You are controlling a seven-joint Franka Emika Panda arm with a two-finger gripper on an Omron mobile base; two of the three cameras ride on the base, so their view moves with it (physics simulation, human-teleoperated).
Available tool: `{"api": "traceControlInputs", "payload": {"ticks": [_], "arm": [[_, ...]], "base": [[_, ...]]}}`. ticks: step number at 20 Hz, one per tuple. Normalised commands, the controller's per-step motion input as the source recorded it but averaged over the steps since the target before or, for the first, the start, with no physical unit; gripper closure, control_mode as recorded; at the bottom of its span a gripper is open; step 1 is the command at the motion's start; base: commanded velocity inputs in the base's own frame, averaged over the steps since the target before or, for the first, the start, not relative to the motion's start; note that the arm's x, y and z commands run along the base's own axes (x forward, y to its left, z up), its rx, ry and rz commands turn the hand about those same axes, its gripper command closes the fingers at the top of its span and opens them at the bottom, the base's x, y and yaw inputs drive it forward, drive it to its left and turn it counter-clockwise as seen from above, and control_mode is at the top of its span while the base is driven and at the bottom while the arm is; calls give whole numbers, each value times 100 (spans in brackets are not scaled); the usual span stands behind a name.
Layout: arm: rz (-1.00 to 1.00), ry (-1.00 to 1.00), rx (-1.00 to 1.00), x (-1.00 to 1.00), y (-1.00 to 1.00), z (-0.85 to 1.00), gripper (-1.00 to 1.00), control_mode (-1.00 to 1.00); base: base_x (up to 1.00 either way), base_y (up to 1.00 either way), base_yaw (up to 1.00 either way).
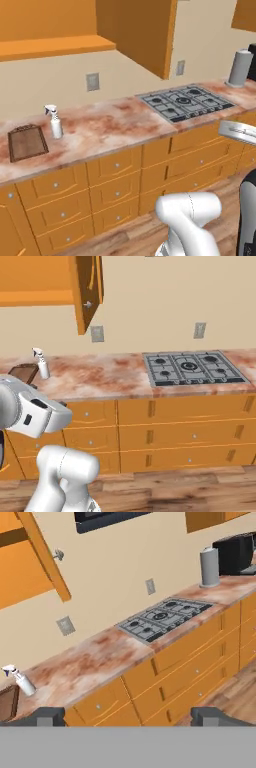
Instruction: Grab the spray bottle from the cabinet, then place it next to the cutting board for sanitizing. Then grab the dish brush from the countertop next to the sink and place it next to the cutting board.
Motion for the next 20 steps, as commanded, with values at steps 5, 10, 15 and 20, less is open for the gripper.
{"api": "traceControlInputs", "payload": {"ticks": [5, 10, 15, 20], "arm": [[0, 0, 0, 0, 0, 0, -100, 100], [0, 0, 0, 0, 0, 0, -100, 100], [0, 0, 0, 0, 0, 0, -100, 100], [0, 0, 0, 0, 0, 0, -100, 100]], "base": [[-4, -87, -43], [-2, -85, -45], [0, -79, -53], [0, -76, -50]]}}
